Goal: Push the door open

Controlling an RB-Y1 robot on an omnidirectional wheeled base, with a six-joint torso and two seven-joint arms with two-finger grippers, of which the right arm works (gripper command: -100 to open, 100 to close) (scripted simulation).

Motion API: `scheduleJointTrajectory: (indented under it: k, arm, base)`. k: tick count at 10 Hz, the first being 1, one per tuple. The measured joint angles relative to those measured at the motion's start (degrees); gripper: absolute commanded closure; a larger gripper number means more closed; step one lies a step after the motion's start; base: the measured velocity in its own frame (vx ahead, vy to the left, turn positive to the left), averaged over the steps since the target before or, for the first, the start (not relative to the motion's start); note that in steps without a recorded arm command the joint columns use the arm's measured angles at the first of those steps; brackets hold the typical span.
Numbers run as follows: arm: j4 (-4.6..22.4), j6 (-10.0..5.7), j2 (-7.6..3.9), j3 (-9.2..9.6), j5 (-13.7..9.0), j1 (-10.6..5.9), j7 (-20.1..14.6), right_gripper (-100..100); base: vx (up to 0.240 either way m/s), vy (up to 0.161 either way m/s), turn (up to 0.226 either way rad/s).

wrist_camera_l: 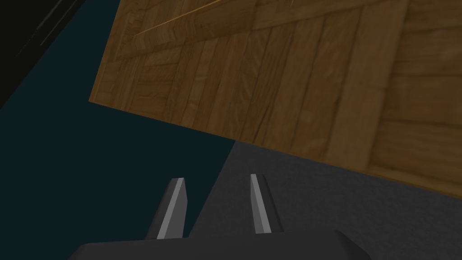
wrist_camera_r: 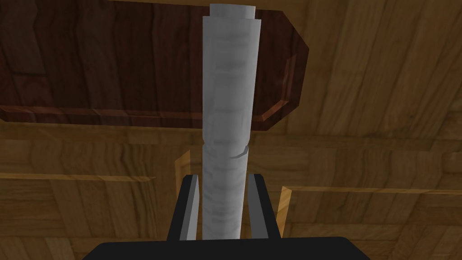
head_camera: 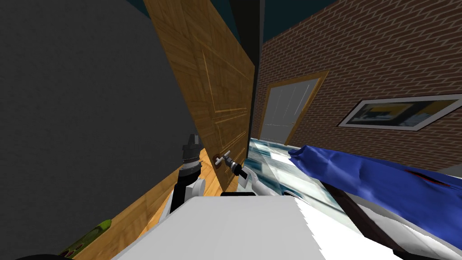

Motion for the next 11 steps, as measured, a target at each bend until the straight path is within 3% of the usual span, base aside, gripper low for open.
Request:
scheduleJointTrajectory:
  k: [2, 7, 11]
  arm:
    - [0.44, -0.21, 0.96, -1.36, 1.19, 0.67, 0.35, 100]
    - [-2.46, 1.64, 1.55, -4.41, 4.29, 3.89, 0.6, 100]
    - [-3.84, 2.73, 3.06, -7.27, 6.78, 6.04, 0.75, 100]
  base:
    - [0.084, 0.179, -0.117]
    - [0.083, 0.179, -0.113]
    - [0.086, 0.211, -0.129]
